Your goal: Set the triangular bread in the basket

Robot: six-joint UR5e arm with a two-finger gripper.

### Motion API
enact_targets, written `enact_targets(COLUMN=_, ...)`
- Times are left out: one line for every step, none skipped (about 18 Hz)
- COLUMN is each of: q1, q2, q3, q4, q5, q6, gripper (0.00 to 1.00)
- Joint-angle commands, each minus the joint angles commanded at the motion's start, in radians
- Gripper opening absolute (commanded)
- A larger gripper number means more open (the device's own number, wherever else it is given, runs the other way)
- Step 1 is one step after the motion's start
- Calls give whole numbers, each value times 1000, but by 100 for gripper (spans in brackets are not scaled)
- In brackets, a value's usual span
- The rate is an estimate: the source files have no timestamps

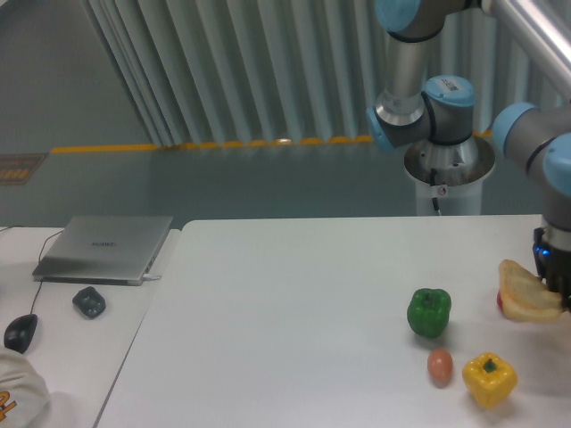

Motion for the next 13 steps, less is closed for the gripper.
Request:
enact_targets(q1=11, q2=0, q3=0, q4=21, q5=5, q6=-2, gripper=19)
enact_targets(q1=23, q2=0, q3=-1, q4=41, q5=8, q6=-2, gripper=19)
enact_targets(q1=31, q2=-2, q3=-3, q4=54, q5=14, q6=-2, gripper=19)
enact_targets(q1=37, q2=0, q3=-11, q4=69, q5=24, q6=-2, gripper=21)
enact_targets(q1=52, q2=0, q3=-12, q4=90, q5=47, q6=6, gripper=21)
enact_targets(q1=67, q2=-2, q3=-14, q4=115, q5=75, q6=24, gripper=20)
enact_targets(q1=77, q2=-6, q3=-15, q4=124, q5=104, q6=56, gripper=20)
enact_targets(q1=86, q2=-14, q3=-15, q4=129, q5=138, q6=99, gripper=21)
enact_targets(q1=94, q2=-23, q3=-15, q4=141, q5=174, q6=144, gripper=21)
enact_targets(q1=103, q2=-29, q3=-17, q4=172, q5=199, q6=184, gripper=21)
enact_targets(q1=109, q2=-34, q3=-20, q4=190, q5=209, q6=207, gripper=22)
enact_targets(q1=123, q2=-40, q3=-24, q4=199, q5=209, q6=215, gripper=23)
enact_targets(q1=136, q2=-46, q3=-27, q4=210, q5=209, q6=216, gripper=23)
